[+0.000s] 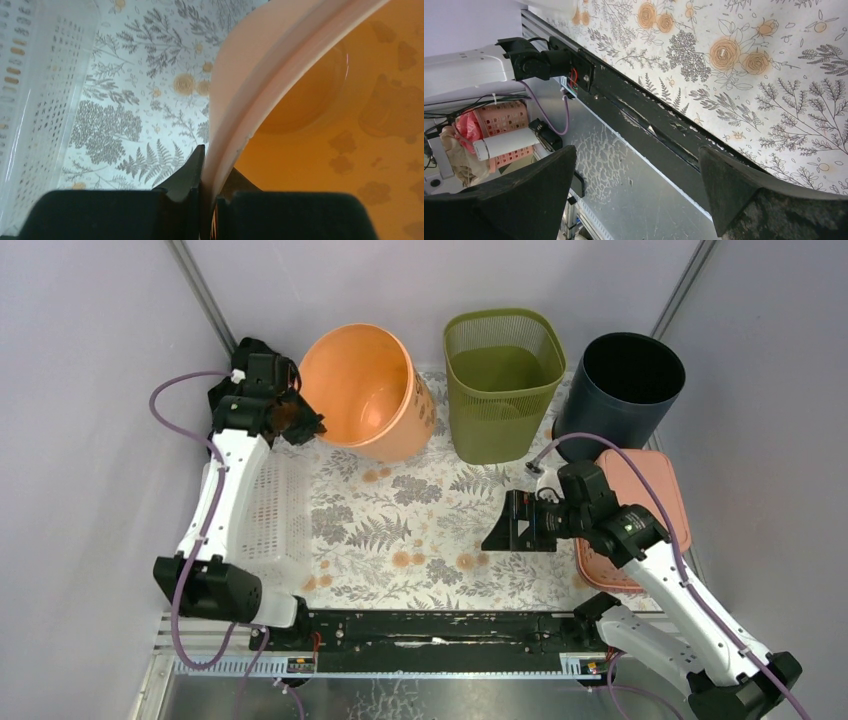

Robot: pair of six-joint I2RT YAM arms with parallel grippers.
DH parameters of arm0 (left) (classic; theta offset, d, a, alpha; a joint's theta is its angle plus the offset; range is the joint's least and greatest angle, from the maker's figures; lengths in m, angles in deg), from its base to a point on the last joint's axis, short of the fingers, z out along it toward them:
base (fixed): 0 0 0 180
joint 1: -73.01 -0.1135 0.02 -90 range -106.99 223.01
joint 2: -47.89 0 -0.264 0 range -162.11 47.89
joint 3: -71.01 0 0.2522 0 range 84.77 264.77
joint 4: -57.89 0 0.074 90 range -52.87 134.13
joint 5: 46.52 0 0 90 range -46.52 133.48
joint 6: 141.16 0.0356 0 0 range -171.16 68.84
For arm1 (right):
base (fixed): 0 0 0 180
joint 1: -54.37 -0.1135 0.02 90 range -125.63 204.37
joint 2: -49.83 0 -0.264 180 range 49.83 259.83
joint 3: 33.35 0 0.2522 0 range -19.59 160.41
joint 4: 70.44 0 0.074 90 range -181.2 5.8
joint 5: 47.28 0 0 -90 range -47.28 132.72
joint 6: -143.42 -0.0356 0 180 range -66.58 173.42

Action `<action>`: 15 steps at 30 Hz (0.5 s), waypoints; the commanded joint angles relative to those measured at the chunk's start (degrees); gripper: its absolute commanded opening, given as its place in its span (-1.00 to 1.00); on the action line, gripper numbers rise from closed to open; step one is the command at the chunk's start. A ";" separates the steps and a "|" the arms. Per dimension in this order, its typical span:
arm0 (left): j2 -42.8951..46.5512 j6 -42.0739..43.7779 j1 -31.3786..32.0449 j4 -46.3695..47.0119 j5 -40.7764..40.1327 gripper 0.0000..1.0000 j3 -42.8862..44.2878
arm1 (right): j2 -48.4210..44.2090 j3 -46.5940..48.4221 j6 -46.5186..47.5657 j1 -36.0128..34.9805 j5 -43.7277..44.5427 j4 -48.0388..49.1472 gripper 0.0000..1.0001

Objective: Turn the large container upside down
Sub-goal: Turn the container upside down at the center of the board.

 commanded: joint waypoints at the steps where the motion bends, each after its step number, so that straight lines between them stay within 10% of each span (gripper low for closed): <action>1: 5.97 1.75 0.25 -0.06 4.79 -1.00 -1.66 | -0.77 5.70 0.94 0.07 1.45 -3.26 0.98; 15: 16.70 -0.49 7.92 4.11 22.83 -1.00 -17.56 | -1.38 16.81 0.68 0.14 10.02 -10.22 0.98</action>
